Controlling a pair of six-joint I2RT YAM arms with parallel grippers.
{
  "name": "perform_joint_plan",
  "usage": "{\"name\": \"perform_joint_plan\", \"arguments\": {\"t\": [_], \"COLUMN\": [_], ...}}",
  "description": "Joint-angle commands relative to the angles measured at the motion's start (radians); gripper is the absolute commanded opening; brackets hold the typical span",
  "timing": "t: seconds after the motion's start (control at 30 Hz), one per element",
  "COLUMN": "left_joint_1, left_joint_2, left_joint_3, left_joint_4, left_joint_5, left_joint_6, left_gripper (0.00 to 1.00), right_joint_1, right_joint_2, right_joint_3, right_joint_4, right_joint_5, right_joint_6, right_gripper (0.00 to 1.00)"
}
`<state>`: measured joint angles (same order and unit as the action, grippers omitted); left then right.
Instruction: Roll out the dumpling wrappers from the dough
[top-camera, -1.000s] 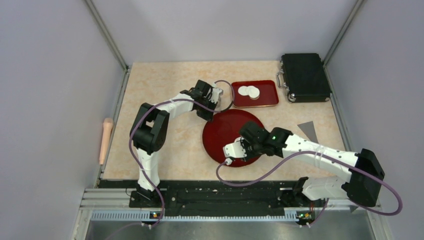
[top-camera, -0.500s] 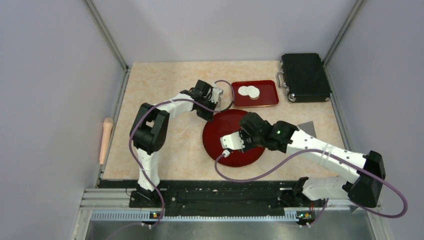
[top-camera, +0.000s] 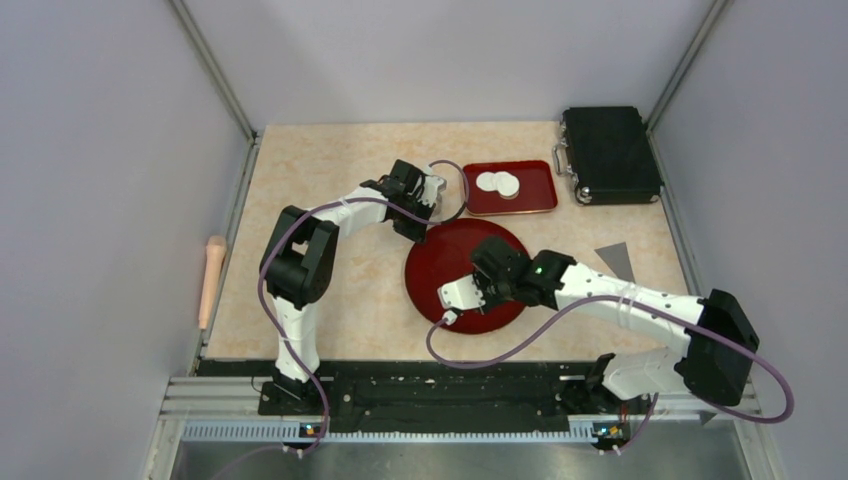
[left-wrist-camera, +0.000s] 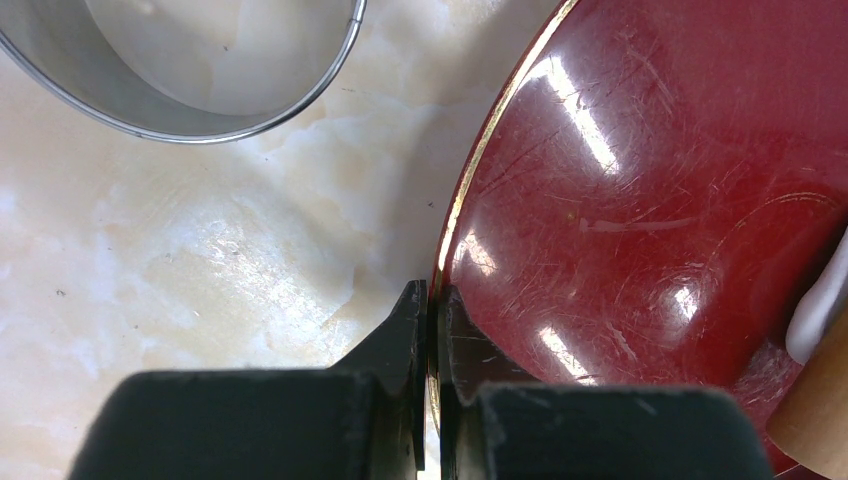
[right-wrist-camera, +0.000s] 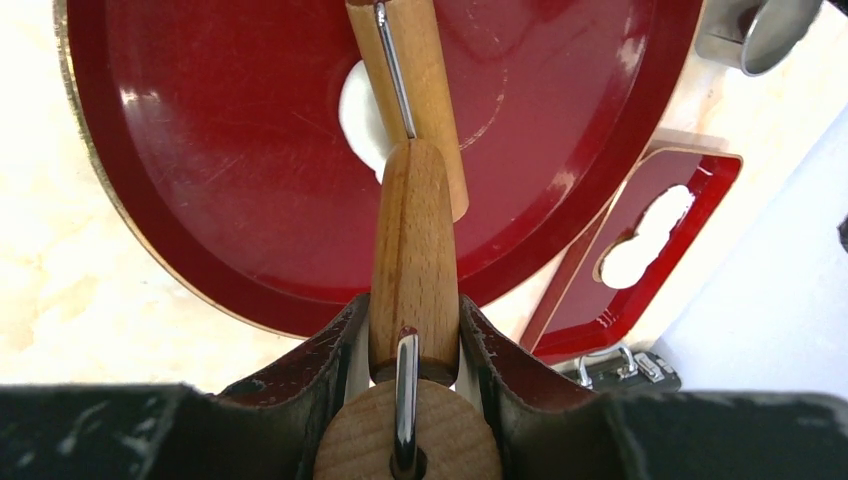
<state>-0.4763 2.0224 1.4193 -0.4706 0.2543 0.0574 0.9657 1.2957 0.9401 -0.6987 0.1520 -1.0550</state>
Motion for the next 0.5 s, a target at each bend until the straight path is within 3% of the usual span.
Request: {"name": "perform_joint_plan", "arguments": {"t": [0.0, 0.47], "left_joint_1": [0.004, 0.003], "left_joint_2": [0.060, 0.060], "left_joint_3": [-0.013, -0.011], "left_joint_4": [0.024, 0.024], "left_joint_5": [-0.061, -0.065], "left_joint_6": [0.005, 0.003], "left_gripper": [0.00, 0.00], "right_joint_1": [-0.002, -0.002], "right_joint_2": [-0.027, -0.045], "right_joint_3": [-0.036, -0.128], "right_joint_4": [-0.061, -0.079], "right_joint_5": [-0.060, -0.106], "right_joint_6": [0.022, 0.061], "right_gripper": [0.00, 0.00]}}
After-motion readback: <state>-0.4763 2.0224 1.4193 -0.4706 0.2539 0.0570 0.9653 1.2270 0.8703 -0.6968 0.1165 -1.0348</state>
